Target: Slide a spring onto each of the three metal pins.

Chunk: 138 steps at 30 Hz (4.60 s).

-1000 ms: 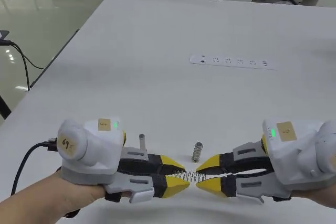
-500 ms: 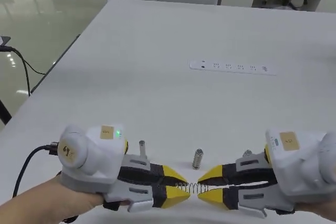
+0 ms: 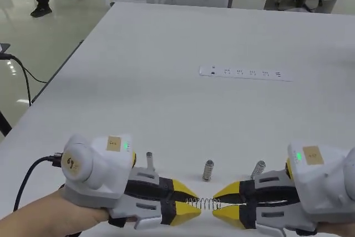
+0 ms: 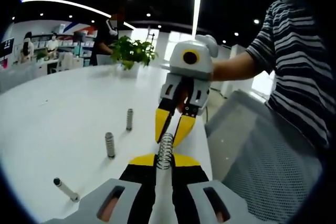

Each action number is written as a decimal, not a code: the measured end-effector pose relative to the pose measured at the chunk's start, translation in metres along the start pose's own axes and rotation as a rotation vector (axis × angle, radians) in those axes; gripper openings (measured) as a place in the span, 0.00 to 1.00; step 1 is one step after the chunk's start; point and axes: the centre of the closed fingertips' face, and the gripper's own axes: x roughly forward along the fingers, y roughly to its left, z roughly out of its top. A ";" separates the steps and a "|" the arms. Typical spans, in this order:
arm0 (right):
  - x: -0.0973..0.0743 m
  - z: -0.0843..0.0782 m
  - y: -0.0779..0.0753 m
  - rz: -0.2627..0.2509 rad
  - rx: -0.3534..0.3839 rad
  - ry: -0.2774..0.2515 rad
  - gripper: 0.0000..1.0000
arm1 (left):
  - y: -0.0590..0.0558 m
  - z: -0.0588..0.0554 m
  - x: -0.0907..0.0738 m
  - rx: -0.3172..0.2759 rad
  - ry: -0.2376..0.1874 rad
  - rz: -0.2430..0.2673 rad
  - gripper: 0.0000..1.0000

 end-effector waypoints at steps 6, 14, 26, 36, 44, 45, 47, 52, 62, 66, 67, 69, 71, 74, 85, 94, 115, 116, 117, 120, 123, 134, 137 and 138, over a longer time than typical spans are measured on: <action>0.000 0.001 0.001 -0.002 0.001 -0.004 0.07 | 0.000 0.000 -0.001 -0.004 0.000 0.003 0.03; -0.003 0.010 -0.002 -0.014 -0.033 -0.007 0.07 | 0.003 0.001 -0.001 -0.001 -0.006 0.017 0.03; 0.005 0.036 0.003 -0.008 -0.093 -0.044 0.07 | 0.007 -0.011 0.002 0.031 0.052 0.049 0.02; 0.016 0.054 0.003 -0.028 -0.167 -0.064 0.07 | 0.009 -0.008 0.006 0.029 0.046 0.060 0.02; 0.016 0.060 0.002 -0.048 -0.202 -0.081 0.07 | 0.010 -0.002 0.008 0.016 0.024 0.066 0.03; 0.016 0.060 0.002 -0.049 -0.205 -0.081 0.07 | 0.011 -0.002 0.008 0.012 0.025 0.070 0.03; 0.015 0.060 0.002 -0.048 -0.210 -0.080 0.07 | 0.011 -0.002 0.008 0.003 0.027 0.068 0.03; 0.016 0.058 0.003 -0.044 -0.234 -0.072 0.07 | 0.009 -0.004 0.007 -0.003 0.028 0.070 0.03; 0.017 0.059 0.005 -0.042 -0.251 -0.069 0.07 | 0.008 -0.005 0.003 -0.078 0.004 0.081 0.08; 0.018 0.061 0.005 -0.046 -0.248 -0.077 0.07 | 0.009 -0.007 0.000 -0.077 0.008 0.093 0.11; 0.018 0.061 0.005 -0.046 -0.251 -0.075 0.07 | 0.009 -0.008 -0.001 -0.085 0.007 0.097 0.12; 0.018 0.061 0.004 -0.048 -0.253 -0.070 0.07 | 0.011 -0.007 -0.002 -0.093 0.000 0.105 0.13; 0.019 0.060 0.003 -0.048 -0.262 -0.062 0.07 | 0.012 -0.005 -0.003 -0.091 -0.011 0.115 0.12; 0.019 0.057 0.003 -0.048 -0.268 -0.052 0.07 | 0.013 -0.004 -0.004 -0.101 -0.027 0.125 0.14; 0.021 0.054 -0.003 -0.071 -0.268 -0.042 0.07 | 0.020 -0.009 -0.015 -0.122 -0.022 0.170 0.26; 0.021 0.054 -0.003 -0.089 -0.262 -0.046 0.07 | 0.024 -0.012 -0.026 -0.144 -0.048 0.214 0.35; 0.021 0.048 -0.008 -0.115 -0.244 -0.043 0.07 | 0.044 -0.027 -0.071 -0.175 -0.067 0.384 0.78; 0.021 0.048 -0.008 -0.116 -0.244 -0.042 0.07 | 0.045 -0.028 -0.072 -0.176 -0.068 0.385 0.80; 0.021 0.049 -0.008 -0.116 -0.244 -0.043 0.07 | 0.044 -0.030 -0.074 -0.185 -0.067 0.381 0.82; 0.021 0.049 -0.008 -0.120 -0.243 -0.045 0.07 | 0.045 -0.035 -0.077 -0.193 -0.059 0.389 0.91; 0.021 0.049 -0.009 -0.123 -0.244 -0.043 0.07 | 0.044 -0.037 -0.083 -0.198 -0.060 0.403 0.96; 0.026 0.049 -0.013 -0.124 -0.247 -0.035 0.07 | 0.052 -0.036 -0.101 -0.208 -0.084 0.449 0.98; 0.028 0.051 -0.016 -0.124 -0.251 -0.035 0.07 | 0.051 -0.035 -0.104 -0.206 -0.087 0.452 0.98; 0.028 0.052 -0.017 -0.125 -0.255 -0.035 0.07 | 0.050 -0.035 -0.105 -0.205 -0.088 0.454 0.98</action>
